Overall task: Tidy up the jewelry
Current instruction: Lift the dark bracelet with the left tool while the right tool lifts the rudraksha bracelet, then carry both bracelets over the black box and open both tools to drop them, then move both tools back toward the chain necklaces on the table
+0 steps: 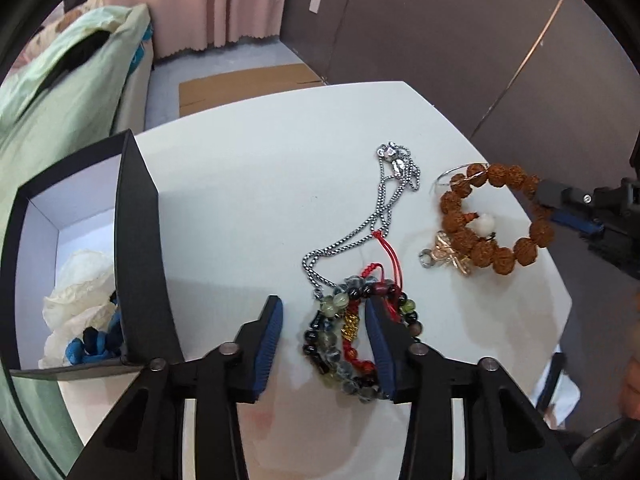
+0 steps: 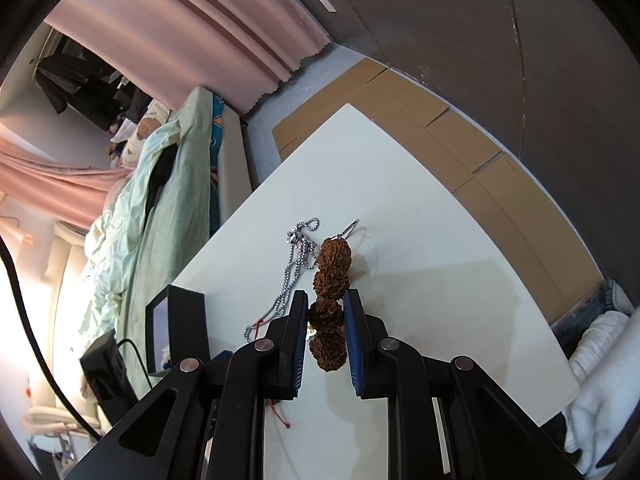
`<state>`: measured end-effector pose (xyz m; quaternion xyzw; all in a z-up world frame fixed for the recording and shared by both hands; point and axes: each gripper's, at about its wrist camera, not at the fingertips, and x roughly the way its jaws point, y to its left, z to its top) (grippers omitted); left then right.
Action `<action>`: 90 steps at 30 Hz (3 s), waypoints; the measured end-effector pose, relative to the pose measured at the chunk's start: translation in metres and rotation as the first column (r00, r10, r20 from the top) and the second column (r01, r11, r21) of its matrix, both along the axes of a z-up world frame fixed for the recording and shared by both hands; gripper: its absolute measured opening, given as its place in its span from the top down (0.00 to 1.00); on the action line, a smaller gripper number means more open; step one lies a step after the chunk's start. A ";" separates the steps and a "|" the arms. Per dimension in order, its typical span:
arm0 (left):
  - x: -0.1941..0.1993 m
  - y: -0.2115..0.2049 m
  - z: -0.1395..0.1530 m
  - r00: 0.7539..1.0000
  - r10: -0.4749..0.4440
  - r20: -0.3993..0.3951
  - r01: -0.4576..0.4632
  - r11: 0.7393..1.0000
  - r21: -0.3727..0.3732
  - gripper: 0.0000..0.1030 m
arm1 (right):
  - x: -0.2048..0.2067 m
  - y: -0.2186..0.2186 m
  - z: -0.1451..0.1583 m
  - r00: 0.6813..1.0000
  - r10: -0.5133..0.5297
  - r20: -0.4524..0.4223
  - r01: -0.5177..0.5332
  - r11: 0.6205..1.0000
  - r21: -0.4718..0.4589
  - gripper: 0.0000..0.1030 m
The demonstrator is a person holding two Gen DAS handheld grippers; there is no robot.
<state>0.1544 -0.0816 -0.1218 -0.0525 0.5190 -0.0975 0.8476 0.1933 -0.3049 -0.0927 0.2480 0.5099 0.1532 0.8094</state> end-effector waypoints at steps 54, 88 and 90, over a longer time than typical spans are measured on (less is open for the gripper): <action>-0.048 0.176 0.108 0.898 0.400 0.181 -0.287 0.847 -0.447 0.32 | -0.035 0.162 0.042 0.910 0.279 0.307 -0.376 0.869 0.323 0.81; -0.039 0.100 0.096 0.951 0.232 0.203 -0.145 0.918 -0.369 0.32 | -0.026 0.065 0.034 0.978 0.129 0.167 -0.150 0.981 0.120 0.56; -0.037 0.083 0.092 0.961 0.192 0.201 -0.114 0.931 -0.346 0.33 | -0.026 0.054 0.031 0.983 0.107 0.146 -0.124 0.986 0.114 0.56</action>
